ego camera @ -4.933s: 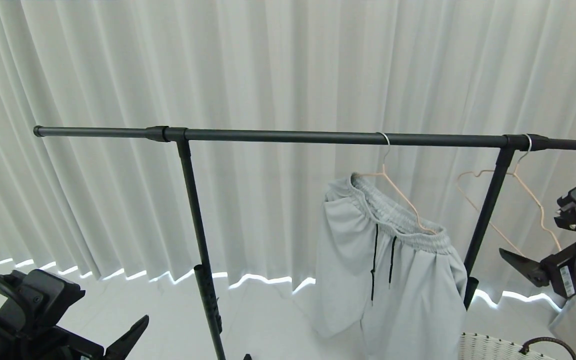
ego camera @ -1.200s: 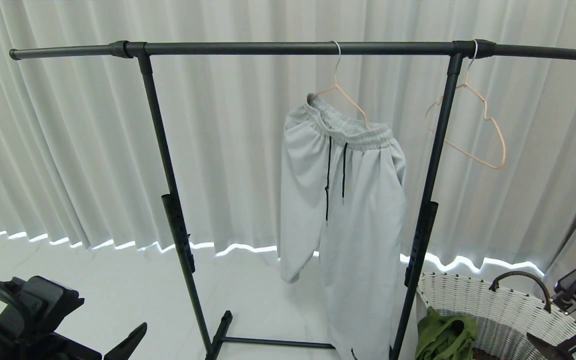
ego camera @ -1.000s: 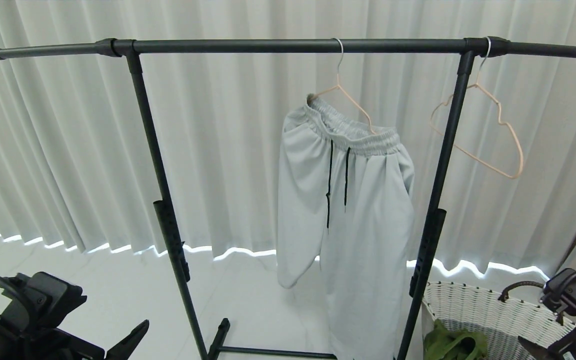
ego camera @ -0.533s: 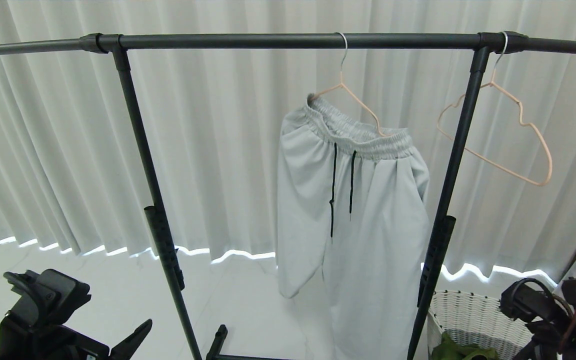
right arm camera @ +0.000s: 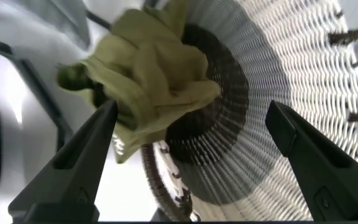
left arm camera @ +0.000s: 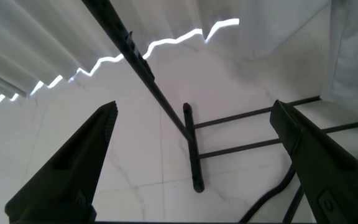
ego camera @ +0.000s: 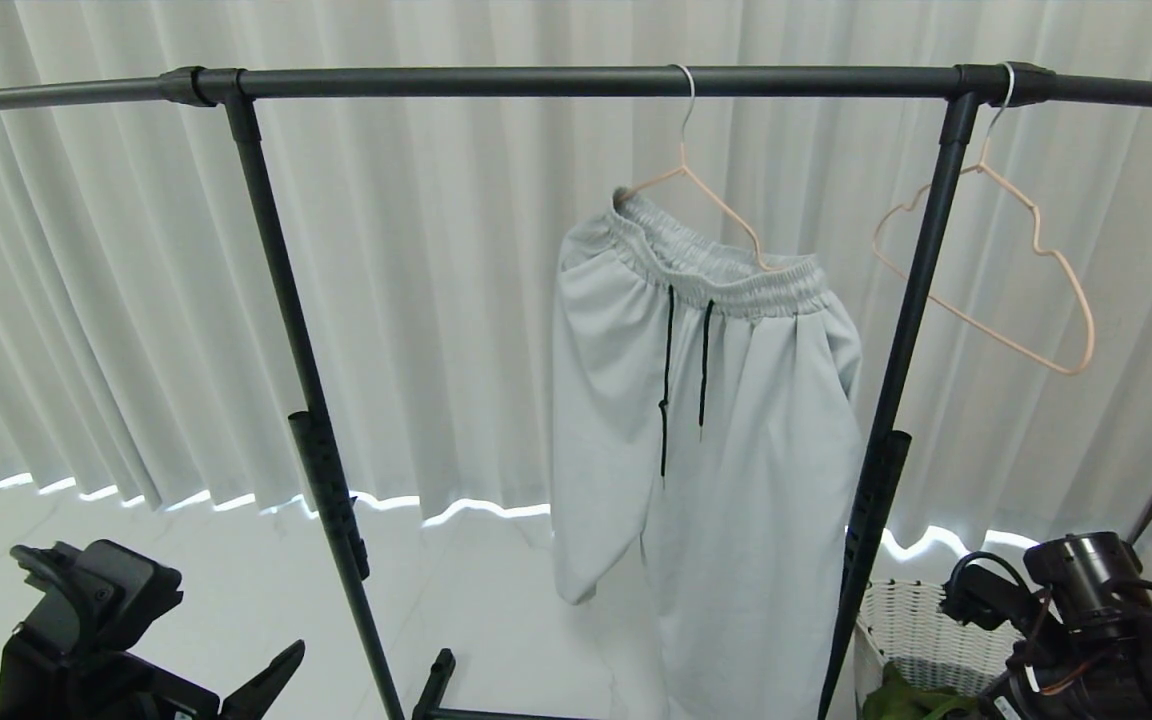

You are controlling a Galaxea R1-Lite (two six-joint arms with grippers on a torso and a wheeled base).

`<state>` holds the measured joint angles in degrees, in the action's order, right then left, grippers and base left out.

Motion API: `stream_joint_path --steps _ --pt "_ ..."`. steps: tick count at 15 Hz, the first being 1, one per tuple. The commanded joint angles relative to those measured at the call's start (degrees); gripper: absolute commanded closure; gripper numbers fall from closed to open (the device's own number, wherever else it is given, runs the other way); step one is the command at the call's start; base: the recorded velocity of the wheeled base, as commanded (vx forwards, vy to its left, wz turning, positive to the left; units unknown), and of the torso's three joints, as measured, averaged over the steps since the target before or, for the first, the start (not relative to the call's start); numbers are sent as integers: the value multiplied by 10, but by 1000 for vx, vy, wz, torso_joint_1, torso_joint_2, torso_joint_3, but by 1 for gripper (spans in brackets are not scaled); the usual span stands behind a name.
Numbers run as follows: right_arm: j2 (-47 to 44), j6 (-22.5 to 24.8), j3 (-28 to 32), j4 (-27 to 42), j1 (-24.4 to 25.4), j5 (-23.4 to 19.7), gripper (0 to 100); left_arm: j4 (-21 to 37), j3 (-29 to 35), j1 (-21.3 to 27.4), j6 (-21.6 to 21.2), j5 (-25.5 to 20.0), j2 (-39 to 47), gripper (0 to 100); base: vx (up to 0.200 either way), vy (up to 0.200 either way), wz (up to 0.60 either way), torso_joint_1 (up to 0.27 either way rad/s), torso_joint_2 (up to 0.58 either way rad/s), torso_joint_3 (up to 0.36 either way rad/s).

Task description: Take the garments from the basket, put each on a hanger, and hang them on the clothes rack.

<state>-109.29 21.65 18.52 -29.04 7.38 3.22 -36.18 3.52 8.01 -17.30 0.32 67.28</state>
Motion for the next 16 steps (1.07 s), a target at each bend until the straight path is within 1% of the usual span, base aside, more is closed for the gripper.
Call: stream_joint_path --steps 1,4,5,8,10,12,13,14,15,16 --pt "-33 0 6 0 -1 6 0 0 0 0 0 0 1 0 0 0 0 0 0 0" --pt "-40 -4 7 -1 -2 8 0 0 0 9 0 0 3 0 0 0 0 0 0 0" --pt "-42 -6 7 -2 -2 8 100 0 0 11 0 0 3 0 0 0 0 0 0 0" --pt "-37 -11 1 -10 1 14 100 0 -1 15 0 1 4 0 0 0 0 0 0 0" --pt "-12 -19 -3 -10 12 28 100 0 0 15 1 1 9 0 0 0 0 0 0 0" --pt "27 -39 -2 -10 41 32 100 0 2 15 0 1 13 0 0 0 0 0 0 0" --pt "58 -42 0 -11 74 61 100 -1 3 15 0 1 20 0 0 0 0 0 0 0" --pt "82 -42 6 -12 99 80 100 -1 4 15 0 1 22 0 0 0 0 0 0 0" --pt "110 -44 15 -9 126 87 100 -1 6 15 0 1 23 0 0 0 0 0 0 0" --pt "130 -44 28 -8 149 91 100 -1 8 15 1 1 23 0 -200 0 0 -2 -2 2"
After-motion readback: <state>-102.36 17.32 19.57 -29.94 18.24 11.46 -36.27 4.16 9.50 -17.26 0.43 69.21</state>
